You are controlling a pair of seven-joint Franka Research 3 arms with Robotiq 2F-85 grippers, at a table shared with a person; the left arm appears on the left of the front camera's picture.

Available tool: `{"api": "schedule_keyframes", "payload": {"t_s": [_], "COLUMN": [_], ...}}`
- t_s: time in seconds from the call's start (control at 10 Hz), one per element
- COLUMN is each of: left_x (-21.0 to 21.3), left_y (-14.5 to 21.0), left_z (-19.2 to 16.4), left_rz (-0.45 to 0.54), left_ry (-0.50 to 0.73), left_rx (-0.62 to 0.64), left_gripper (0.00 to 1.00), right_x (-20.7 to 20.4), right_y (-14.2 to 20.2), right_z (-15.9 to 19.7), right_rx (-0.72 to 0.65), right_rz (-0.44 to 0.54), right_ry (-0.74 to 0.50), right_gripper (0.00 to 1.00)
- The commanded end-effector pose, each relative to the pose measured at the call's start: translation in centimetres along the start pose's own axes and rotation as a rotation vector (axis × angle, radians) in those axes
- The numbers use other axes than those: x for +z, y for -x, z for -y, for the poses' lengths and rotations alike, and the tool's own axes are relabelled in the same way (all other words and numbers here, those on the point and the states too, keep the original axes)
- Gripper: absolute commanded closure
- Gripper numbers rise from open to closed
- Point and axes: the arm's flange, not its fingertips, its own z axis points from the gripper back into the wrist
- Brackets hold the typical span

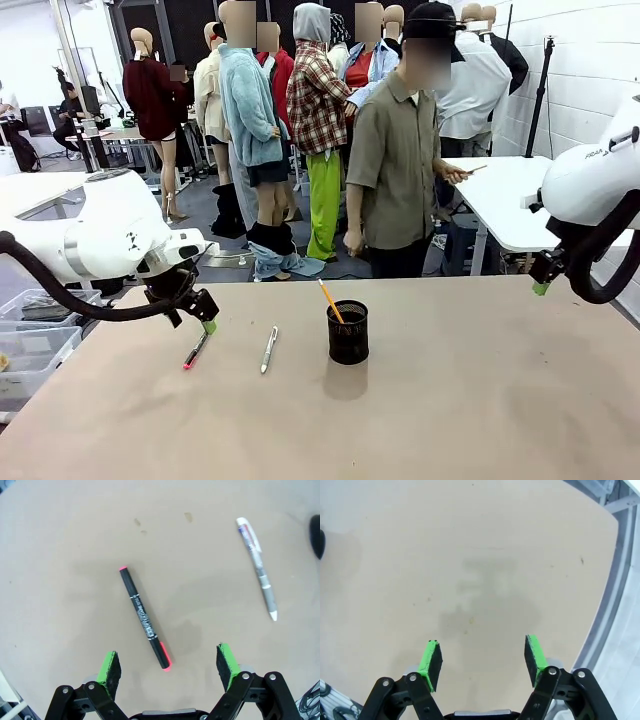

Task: Place the pens into the pen holder.
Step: Pick up a writing instrument from the table and place it into the Pen holder.

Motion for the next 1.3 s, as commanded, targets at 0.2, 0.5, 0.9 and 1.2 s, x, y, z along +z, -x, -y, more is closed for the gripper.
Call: {"api": "schedule_keyframes", "payload": {"t_s": [0.2,0.5,0.9,1.2], "left_x": [-2.3,-3.8,-5.3,-5.4], "left_y": [-1.1,-1.7,-1.9,-2.0], "left_z": [0.2,0.1,0.4,0.3], "left_rz": [-0.096,-0.135,-0.149,-0.149], "left_ry": [-0.013,-0.052,-0.071,-0.075], "left_rx": [0.032,0.050,0.042,0.046], "left_gripper": [0.00,0.19,0.98,1.00], "right_x": [-0.2,-0.2,-0.2,-0.2], "right_y": [0.0,0.0,0.0,0.0], "right_z": [-0.1,-0.1,-0.1,-0.1], "right_rx": [0.006,0.006,0.006,0.006], "right_rz": [0.002,0.002,0.002,0.002], "right_ry": [0.023,0.023,0.023,0.023], "right_gripper": [0.18,0.18,0.18,0.18]}}
